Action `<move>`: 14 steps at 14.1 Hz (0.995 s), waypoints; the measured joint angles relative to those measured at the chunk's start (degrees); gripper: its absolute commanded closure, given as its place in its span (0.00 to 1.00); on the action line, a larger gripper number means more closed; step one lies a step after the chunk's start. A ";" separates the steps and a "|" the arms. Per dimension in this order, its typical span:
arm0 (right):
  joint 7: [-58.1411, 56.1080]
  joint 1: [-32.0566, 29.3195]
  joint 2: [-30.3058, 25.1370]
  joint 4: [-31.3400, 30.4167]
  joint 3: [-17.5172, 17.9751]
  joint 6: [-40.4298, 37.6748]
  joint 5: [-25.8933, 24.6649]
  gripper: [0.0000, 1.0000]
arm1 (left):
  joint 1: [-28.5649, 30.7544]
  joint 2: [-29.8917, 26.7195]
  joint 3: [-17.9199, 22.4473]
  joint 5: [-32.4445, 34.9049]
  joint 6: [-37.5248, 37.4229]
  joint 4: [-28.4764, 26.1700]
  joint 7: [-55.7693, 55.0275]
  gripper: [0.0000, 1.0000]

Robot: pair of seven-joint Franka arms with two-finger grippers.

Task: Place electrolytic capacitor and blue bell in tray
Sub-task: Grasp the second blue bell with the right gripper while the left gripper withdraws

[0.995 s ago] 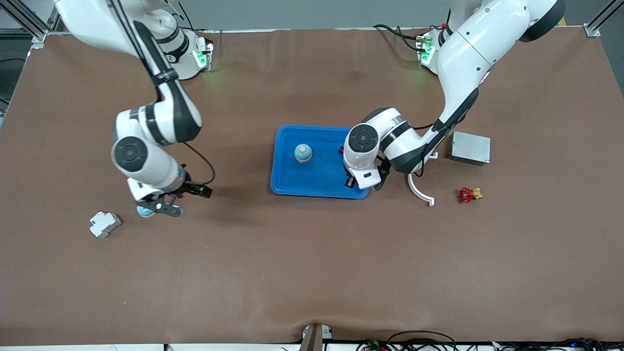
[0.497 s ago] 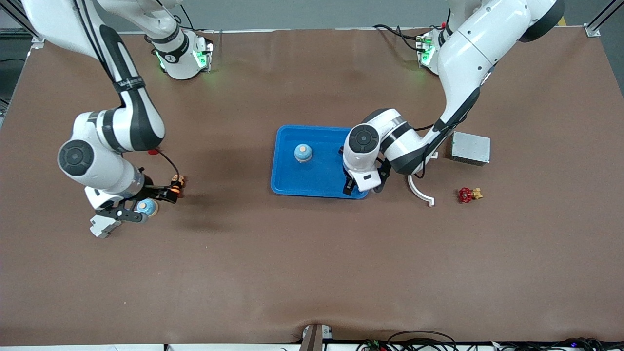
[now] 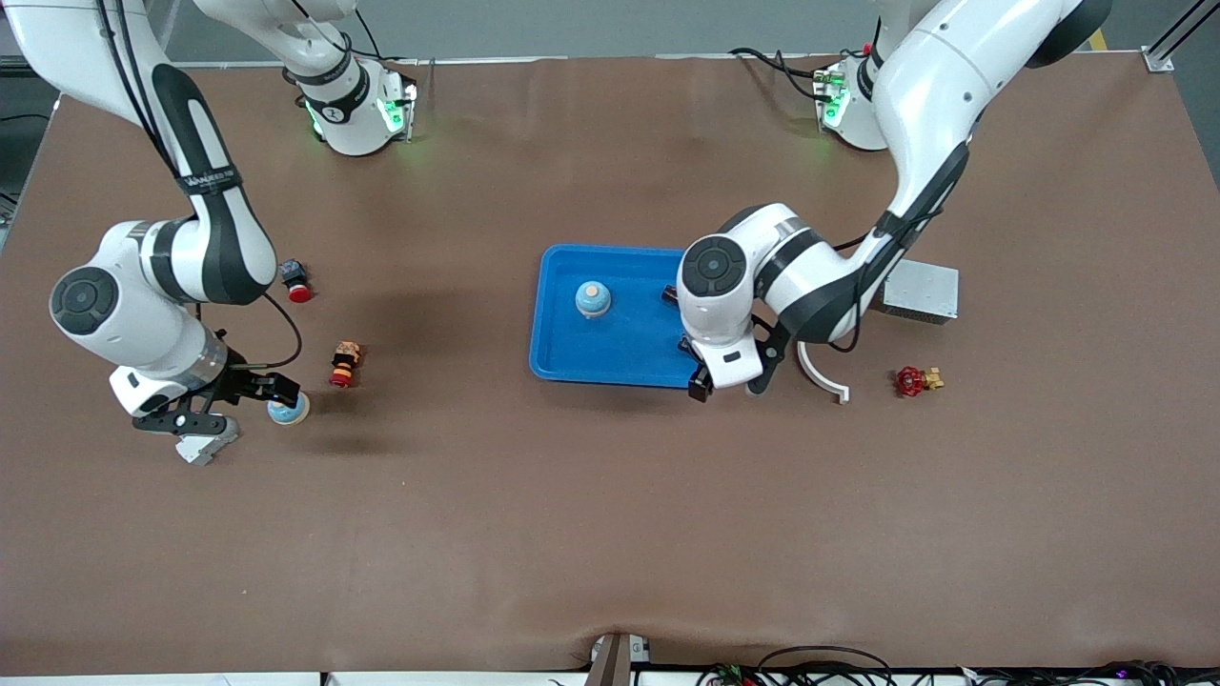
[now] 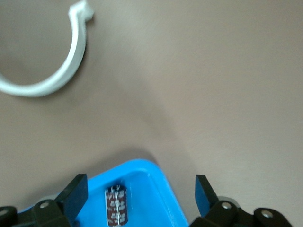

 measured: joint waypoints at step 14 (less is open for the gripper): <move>-3.34 -2.68 7.64 -8.00 0.27 17.28 0.06 0.00 | 23.91 -19.57 -0.47 -8.28 -12.73 1.02 62.93 0.00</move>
